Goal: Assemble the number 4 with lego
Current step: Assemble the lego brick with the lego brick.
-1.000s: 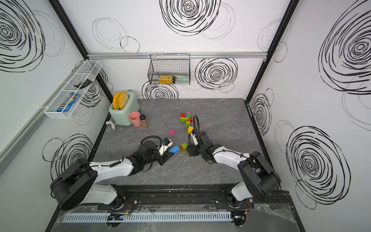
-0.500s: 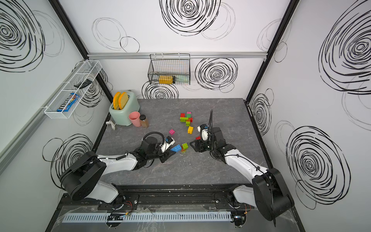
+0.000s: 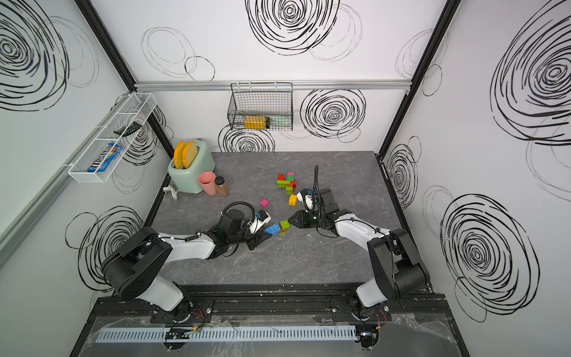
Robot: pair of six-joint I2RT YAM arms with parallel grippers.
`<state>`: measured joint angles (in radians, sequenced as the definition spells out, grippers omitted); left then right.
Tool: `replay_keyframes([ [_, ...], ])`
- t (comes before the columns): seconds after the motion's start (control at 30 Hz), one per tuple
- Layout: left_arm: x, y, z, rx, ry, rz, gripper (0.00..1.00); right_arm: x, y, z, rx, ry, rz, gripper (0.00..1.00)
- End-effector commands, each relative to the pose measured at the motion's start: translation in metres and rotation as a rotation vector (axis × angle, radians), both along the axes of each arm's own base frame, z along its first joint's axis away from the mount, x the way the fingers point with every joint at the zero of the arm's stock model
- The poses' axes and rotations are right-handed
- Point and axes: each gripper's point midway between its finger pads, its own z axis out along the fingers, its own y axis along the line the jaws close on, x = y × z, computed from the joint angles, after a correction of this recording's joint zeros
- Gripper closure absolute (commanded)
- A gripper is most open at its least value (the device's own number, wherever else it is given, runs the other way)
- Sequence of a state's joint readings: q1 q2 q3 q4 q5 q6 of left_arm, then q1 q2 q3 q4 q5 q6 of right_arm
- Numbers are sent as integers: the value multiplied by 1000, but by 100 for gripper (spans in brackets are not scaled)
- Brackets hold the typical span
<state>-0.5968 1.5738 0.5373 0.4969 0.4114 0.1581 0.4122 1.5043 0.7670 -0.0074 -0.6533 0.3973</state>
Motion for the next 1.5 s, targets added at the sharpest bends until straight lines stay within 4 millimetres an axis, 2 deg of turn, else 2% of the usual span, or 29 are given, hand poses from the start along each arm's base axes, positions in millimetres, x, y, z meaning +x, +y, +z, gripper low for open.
replay_keyframes([
  [0.0,13,-9,20,-50,-77,-25,100,-1,13,10,35,6,46,80],
  [0.2,12,-10,21,-60,-81,-37,100,0,23,-1,14,34,66,90],
  [0.37,12,-11,16,-45,-80,-47,100,-1,33,-3,13,42,95,100],
  [0.8,14,-11,-2,12,-54,-57,100,-10,48,-10,47,86,177,100],
  [1.0,8,-13,-6,29,-40,-86,100,-5,38,-42,-58,168,102,100],
  [1.13,6,-12,-13,73,-25,-95,100,-11,30,-60,-109,215,89,100],
  [1.33,6,-12,-13,71,8,-88,100,-25,16,-77,-167,238,90,100],
  [1.47,9,-11,-15,76,26,-68,100,-24,6,-83,-212,237,56,100],
])
